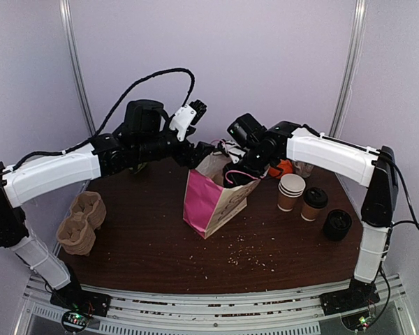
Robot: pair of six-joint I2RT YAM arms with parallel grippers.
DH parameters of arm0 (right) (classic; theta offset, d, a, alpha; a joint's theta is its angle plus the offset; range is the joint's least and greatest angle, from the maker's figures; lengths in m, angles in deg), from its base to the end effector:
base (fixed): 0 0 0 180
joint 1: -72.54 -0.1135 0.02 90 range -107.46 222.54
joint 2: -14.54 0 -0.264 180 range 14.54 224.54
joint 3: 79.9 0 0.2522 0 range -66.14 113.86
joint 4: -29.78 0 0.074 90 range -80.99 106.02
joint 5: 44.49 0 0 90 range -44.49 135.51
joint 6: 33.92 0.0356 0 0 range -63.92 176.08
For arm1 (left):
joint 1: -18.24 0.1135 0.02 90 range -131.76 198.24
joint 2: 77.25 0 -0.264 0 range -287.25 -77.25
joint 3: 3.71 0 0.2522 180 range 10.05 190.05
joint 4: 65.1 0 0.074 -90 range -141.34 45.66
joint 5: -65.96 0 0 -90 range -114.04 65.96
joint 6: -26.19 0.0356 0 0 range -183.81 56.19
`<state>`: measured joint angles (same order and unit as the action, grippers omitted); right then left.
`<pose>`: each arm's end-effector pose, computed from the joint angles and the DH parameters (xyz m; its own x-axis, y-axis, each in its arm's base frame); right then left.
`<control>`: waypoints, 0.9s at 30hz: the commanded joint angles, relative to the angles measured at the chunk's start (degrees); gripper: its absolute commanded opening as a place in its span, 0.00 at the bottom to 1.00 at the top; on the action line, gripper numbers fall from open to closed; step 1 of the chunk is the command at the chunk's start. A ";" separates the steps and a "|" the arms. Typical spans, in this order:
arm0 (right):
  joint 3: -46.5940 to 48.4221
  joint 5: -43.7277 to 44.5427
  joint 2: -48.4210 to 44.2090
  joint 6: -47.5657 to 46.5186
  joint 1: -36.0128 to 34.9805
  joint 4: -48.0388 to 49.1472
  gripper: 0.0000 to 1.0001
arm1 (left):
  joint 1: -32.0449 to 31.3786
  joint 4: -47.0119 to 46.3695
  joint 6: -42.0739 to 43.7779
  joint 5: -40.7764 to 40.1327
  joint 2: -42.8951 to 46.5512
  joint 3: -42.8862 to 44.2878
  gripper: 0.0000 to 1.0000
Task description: Pack the takeout coffee
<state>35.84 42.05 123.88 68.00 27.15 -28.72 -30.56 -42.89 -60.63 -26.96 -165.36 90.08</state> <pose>0.2972 0.3043 0.3043 -0.6944 -0.4103 -0.5912 -0.6063 0.7761 0.1735 0.2433 -0.2752 0.3711 -0.1472 0.2523 -0.9564 0.7286 0.6816 0.0677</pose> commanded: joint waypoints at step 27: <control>-7.70 1.73 -5.24 3.21 -0.27 5.96 0.42 | 3.45 -4.92 0.34 0.01 -8.18 6.59 0.00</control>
<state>32.93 42.40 122.44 68.75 26.87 -26.42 -29.62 -45.69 -52.00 -25.23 -175.35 97.07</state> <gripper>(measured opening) 0.424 0.014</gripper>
